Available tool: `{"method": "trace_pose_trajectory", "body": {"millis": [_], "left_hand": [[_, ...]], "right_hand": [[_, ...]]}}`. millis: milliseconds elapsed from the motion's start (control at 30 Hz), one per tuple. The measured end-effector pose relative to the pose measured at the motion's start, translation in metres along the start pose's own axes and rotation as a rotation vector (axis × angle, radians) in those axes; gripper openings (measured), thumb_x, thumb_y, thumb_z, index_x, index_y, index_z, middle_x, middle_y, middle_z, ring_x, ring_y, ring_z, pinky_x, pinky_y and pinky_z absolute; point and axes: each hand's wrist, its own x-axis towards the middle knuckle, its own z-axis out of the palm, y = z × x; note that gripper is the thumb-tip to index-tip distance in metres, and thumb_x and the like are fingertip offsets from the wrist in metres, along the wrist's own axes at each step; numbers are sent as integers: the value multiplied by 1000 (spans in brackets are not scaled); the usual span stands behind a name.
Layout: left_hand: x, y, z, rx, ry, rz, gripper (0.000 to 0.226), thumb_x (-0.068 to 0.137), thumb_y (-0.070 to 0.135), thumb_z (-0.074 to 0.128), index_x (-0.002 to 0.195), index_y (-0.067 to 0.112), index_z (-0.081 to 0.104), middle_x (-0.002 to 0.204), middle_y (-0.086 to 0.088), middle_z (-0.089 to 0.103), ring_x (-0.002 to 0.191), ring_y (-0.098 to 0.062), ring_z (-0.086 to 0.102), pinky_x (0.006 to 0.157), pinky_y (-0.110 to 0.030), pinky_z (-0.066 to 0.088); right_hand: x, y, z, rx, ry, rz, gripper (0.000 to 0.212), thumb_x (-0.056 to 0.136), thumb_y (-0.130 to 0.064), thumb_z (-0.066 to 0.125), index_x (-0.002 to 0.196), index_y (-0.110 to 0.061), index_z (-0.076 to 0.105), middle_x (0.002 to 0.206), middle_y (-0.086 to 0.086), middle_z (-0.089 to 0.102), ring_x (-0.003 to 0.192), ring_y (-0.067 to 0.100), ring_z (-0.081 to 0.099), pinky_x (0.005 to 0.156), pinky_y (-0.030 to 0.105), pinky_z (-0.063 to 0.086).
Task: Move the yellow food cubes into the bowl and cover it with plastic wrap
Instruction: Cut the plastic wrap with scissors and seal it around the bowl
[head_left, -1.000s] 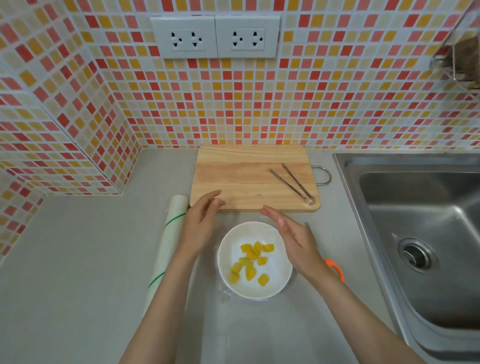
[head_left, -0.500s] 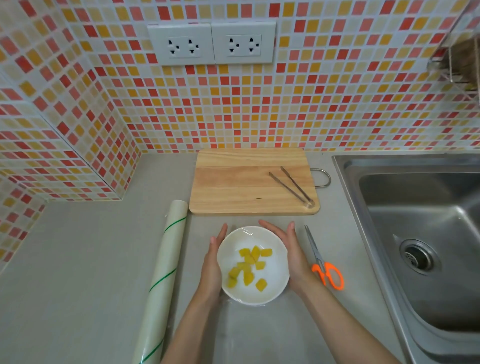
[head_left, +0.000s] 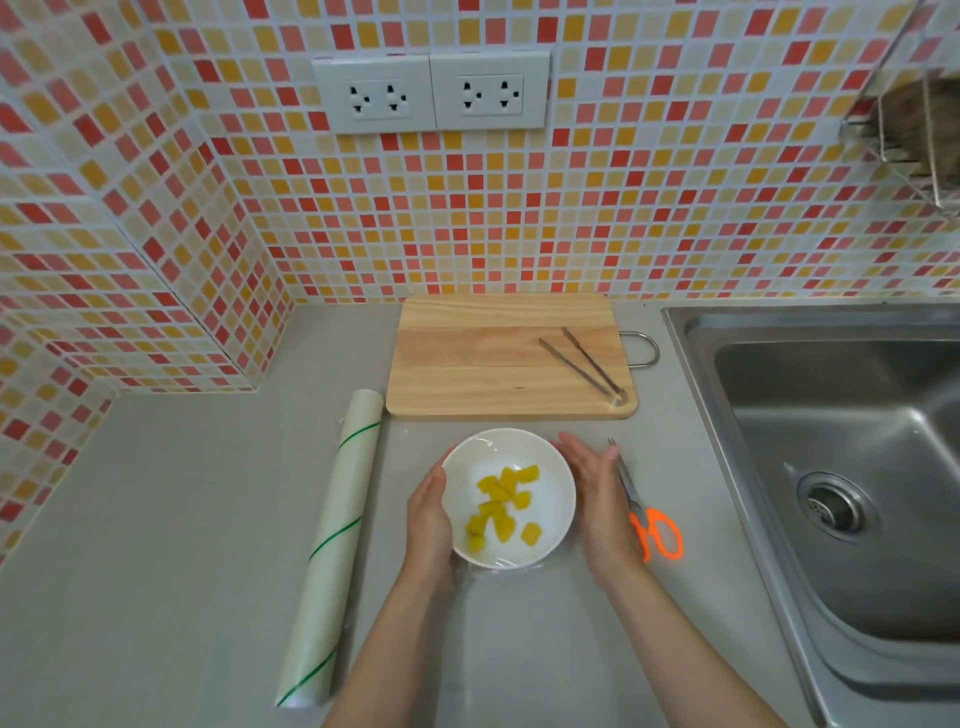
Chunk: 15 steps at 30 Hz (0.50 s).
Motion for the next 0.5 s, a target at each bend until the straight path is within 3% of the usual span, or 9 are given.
{"method": "trace_pose_trajectory", "body": {"millis": [67,233,300,367,433,500], "left_hand": [[-2,-3,3,-36,39,-1,34,97,23,37,110,20,68,109,-9,70,99,-27,66,76,-37,54],[-1,1,9,-153,65,-57,34,93,32,49,118,16,66,118,-15,67,107,-34,64,96,-53,48],[2,5,9,-219,52,-95,42,94,42,43,121,18,64,118,-15,67,108,-35,63,98,-51,46],[8,10,5,-260,19,-116,53,95,52,30,120,19,65,114,-14,69,106,-33,64,98,-48,46],[16,20,-2,-237,-35,-116,62,95,55,24,118,16,65,108,-14,71,102,-33,65,93,-45,49],[24,29,-5,-198,-89,-126,64,95,56,25,118,12,65,109,-17,70,103,-36,64,93,-47,49]], "right_hand": [[-6,8,8,51,-31,72,60,89,-61,19,113,-27,63,120,4,67,113,18,61,100,39,45],[-14,15,27,139,60,153,60,93,-58,24,117,-18,62,117,13,67,112,28,61,104,50,42],[-15,15,31,105,42,132,53,94,-54,28,123,-22,57,126,9,63,117,25,58,106,49,40],[-15,12,29,-11,15,82,47,93,-54,30,120,-30,58,125,3,63,114,13,60,99,39,46],[-13,7,23,-139,-4,38,52,91,-58,30,103,-23,67,110,5,71,96,5,65,83,27,50],[-7,-3,16,-227,-13,-9,55,89,-59,33,92,-16,68,95,5,73,88,9,64,80,30,48]]}}
